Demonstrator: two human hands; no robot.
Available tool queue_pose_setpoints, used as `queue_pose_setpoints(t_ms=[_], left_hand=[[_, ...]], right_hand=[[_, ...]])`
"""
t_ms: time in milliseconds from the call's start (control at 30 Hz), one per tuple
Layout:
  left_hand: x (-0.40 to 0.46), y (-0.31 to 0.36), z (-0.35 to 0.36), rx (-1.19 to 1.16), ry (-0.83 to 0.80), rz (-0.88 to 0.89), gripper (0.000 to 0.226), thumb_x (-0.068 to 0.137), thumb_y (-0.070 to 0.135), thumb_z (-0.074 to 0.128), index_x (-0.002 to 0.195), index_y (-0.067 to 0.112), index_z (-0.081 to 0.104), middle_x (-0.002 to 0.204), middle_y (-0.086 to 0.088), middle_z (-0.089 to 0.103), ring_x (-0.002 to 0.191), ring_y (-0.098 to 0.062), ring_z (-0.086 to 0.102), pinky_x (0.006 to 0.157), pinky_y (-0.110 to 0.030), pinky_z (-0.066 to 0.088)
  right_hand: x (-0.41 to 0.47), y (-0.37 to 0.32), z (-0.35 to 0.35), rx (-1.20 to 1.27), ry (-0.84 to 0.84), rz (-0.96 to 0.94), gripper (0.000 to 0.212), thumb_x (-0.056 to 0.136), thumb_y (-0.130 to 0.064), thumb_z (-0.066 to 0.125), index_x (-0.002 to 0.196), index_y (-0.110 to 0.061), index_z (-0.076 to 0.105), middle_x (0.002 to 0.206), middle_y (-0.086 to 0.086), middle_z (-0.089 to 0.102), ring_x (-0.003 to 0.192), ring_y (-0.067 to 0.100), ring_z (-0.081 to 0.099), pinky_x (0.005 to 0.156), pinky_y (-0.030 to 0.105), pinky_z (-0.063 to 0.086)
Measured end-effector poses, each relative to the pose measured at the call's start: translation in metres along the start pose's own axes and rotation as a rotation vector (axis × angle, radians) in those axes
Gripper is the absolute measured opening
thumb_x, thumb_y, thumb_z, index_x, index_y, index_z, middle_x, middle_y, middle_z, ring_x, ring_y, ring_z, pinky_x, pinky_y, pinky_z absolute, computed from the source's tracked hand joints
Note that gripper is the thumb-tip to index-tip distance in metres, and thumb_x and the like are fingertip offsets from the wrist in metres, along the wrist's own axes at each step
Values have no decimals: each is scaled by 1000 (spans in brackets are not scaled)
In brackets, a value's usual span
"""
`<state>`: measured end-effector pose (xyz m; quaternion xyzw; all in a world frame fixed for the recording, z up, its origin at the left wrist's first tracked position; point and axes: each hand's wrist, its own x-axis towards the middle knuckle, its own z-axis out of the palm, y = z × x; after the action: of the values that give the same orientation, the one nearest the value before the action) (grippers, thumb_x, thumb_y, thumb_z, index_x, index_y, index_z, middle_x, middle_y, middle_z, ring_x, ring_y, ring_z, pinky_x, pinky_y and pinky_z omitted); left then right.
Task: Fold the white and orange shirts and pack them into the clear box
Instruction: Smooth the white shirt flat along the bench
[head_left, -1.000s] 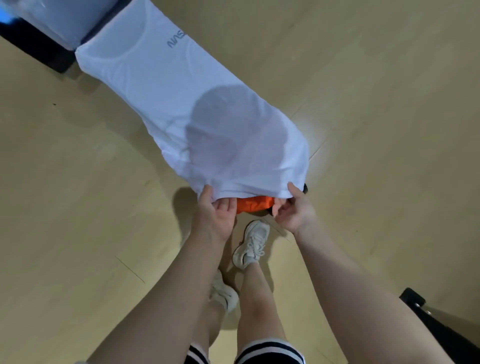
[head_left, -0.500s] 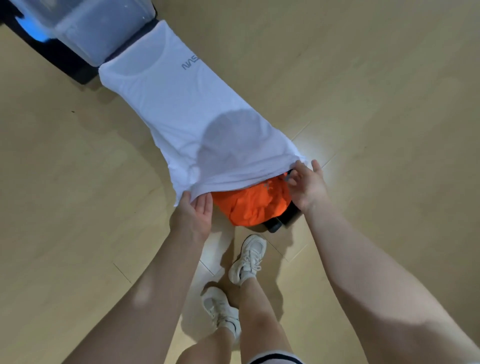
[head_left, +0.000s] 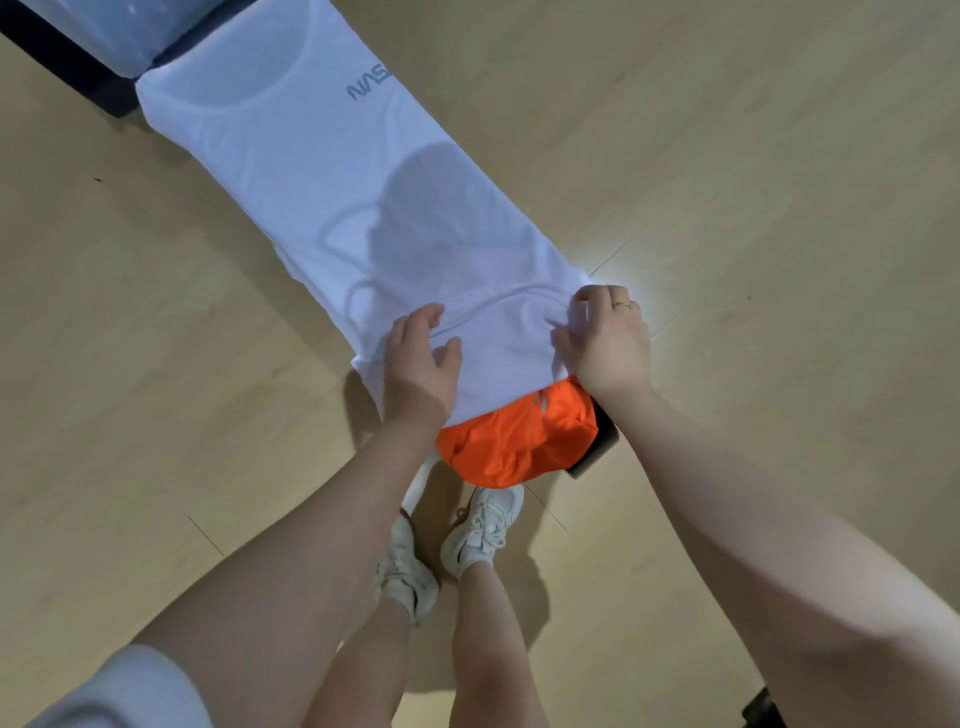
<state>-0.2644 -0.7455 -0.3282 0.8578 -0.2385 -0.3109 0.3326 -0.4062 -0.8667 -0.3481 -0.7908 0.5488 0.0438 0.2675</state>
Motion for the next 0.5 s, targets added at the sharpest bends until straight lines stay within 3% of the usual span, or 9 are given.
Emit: queue_pose_setpoints(t_ms=[67, 133, 233, 333, 433, 500], left_hand=[[15, 2, 5, 233, -94, 148, 41, 91, 13, 53, 131, 9, 46, 132, -9, 46, 123, -25, 42, 103, -18, 31], [32, 0, 11, 474, -191, 187, 46, 93, 24, 50, 138, 14, 39, 139, -7, 41, 129, -27, 36, 108, -34, 28], [50, -1, 18, 706, -237, 223, 47, 94, 34, 45, 138, 18, 37, 136, -6, 44, 126, -27, 39, 103, -36, 29], [59, 3, 18, 812, -217, 307, 31, 97, 30, 40, 122, 16, 50, 119, -8, 57, 113, -29, 48, 93, -34, 33], [63, 3, 8, 648, -256, 322, 26, 97, 23, 39, 110, 10, 58, 106, -12, 62, 101, -34, 56, 86, -40, 39], [59, 5, -4, 438, -299, 296, 27, 96, 22, 41, 109, 6, 59, 103, -15, 63, 97, -35, 57, 82, -42, 44]], right_hand=[[5, 3, 5, -49, -38, 42, 44, 85, -34, 59, 120, -9, 50, 120, 13, 51, 110, 35, 48, 86, 40, 38], [10, 4, 9, -75, 13, 55, 40, 88, -32, 53, 120, -8, 51, 117, 15, 54, 108, 36, 50, 86, 41, 38], [15, 6, 14, -71, 71, 20, 28, 88, -20, 50, 112, -7, 58, 104, 15, 62, 97, 36, 54, 80, 38, 37], [15, 6, 8, 170, 71, 18, 21, 85, -12, 54, 103, -5, 61, 97, 13, 64, 89, 30, 57, 69, 27, 32], [11, 16, -2, 290, -29, 16, 21, 82, -13, 59, 101, -6, 64, 97, 10, 65, 83, 21, 52, 66, 20, 28], [9, 29, -7, 258, -104, 14, 28, 76, -24, 57, 100, -11, 66, 98, 7, 67, 84, 24, 57, 69, 25, 35]])
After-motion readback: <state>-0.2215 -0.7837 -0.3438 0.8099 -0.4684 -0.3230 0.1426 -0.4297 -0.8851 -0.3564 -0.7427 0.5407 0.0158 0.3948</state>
